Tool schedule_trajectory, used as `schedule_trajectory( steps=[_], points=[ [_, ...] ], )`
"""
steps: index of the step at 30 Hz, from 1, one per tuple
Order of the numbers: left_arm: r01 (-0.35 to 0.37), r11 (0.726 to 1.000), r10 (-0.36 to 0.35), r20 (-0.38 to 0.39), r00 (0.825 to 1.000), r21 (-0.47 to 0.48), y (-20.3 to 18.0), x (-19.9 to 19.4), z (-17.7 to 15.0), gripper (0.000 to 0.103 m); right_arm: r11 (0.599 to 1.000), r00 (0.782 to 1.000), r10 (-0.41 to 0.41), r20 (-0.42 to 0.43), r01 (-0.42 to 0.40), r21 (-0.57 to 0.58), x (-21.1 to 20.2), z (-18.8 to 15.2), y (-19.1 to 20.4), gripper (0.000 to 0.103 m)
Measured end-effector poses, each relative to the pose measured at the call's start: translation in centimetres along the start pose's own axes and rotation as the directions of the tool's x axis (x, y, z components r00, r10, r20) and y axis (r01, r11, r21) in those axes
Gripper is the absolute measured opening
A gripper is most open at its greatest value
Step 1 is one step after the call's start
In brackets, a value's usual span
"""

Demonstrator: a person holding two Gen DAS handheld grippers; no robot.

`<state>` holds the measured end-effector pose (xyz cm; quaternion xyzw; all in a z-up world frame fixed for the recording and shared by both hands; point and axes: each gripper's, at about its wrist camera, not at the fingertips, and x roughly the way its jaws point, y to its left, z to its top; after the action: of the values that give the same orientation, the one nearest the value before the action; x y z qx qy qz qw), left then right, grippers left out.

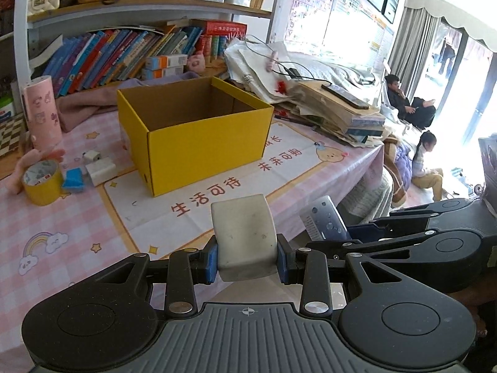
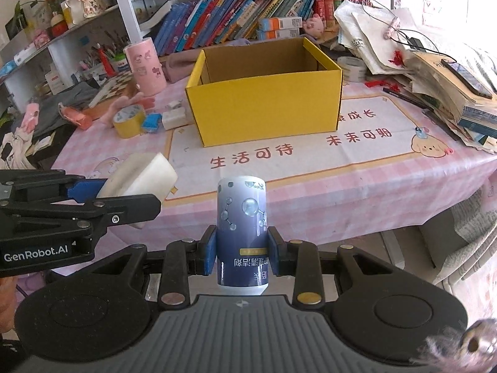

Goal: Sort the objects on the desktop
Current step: 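Carry the soap bar and spray bottle with both tools over the yellow box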

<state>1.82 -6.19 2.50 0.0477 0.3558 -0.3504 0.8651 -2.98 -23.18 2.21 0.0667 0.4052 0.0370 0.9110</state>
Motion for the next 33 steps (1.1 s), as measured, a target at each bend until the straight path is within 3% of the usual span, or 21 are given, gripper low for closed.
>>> schedule_trajectory(
  steps=[33],
  points=[
    [-0.023, 0.999, 0.024, -0.032, 0.999, 0.028, 0.4, 5.9, 5.5, 0.035, 0.999, 0.999, 0.029, -0.041, -0.030, -0.027, 5.5, 6.6, -3.7, 0.030]
  ],
)
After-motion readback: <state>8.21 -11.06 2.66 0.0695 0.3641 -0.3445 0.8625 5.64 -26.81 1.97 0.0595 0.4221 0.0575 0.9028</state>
